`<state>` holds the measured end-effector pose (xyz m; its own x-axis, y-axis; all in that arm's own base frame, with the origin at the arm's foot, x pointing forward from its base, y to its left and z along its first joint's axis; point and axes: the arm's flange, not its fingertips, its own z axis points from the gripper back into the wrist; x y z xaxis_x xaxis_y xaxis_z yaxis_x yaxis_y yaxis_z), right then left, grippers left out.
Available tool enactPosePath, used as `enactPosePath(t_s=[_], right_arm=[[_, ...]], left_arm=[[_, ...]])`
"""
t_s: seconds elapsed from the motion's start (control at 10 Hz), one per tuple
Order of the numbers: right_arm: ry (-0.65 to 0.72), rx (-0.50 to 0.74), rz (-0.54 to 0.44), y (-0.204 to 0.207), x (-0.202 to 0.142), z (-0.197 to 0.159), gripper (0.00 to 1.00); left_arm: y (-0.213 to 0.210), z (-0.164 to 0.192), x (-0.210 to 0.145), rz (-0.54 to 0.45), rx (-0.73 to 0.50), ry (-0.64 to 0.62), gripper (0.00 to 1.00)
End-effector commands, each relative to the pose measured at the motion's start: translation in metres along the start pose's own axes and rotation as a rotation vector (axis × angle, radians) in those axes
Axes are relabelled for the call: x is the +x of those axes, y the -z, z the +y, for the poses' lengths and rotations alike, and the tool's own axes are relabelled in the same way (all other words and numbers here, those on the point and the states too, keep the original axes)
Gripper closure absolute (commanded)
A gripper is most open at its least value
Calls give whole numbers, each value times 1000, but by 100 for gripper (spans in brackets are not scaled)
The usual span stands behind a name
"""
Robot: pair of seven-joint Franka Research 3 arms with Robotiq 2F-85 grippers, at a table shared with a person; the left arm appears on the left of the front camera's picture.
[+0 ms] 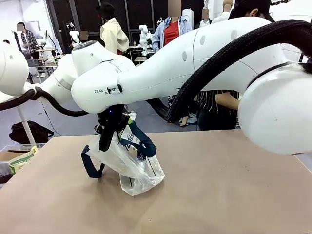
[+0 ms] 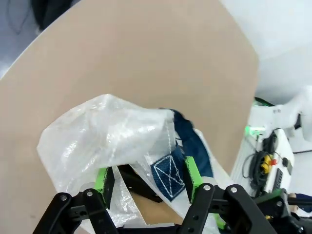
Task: Transfer purchased items from the store into the shopping bag.
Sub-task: Move the Reusable shopping bag to the right side of the table.
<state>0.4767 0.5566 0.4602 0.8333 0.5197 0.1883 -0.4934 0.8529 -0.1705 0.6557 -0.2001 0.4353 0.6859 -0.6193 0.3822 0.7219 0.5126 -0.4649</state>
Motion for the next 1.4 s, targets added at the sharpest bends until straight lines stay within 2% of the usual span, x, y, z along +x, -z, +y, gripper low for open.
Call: enactPosePath(t_s=[0.0, 0.4, 0.5, 0.8, 1.3], right_arm=[[-4, -37, -11, -4, 10, 7, 100], [4, -22, -20, -5, 7, 2, 100], [4, -22, -22, -5, 7, 2, 100], [5, -22, -25, -6, 6, 2, 100], [16, -8, -31, -6, 5, -1, 100]], left_arm=[[10, -5, -4, 26, 120, -62, 26], [11, -5, -4, 50, 185, -81, 26], [11, -5, -4, 45, 188, -74, 39], [11, -5, -6, 47, 199, -64, 98], [11, -3, -6, 46, 188, -64, 100]])
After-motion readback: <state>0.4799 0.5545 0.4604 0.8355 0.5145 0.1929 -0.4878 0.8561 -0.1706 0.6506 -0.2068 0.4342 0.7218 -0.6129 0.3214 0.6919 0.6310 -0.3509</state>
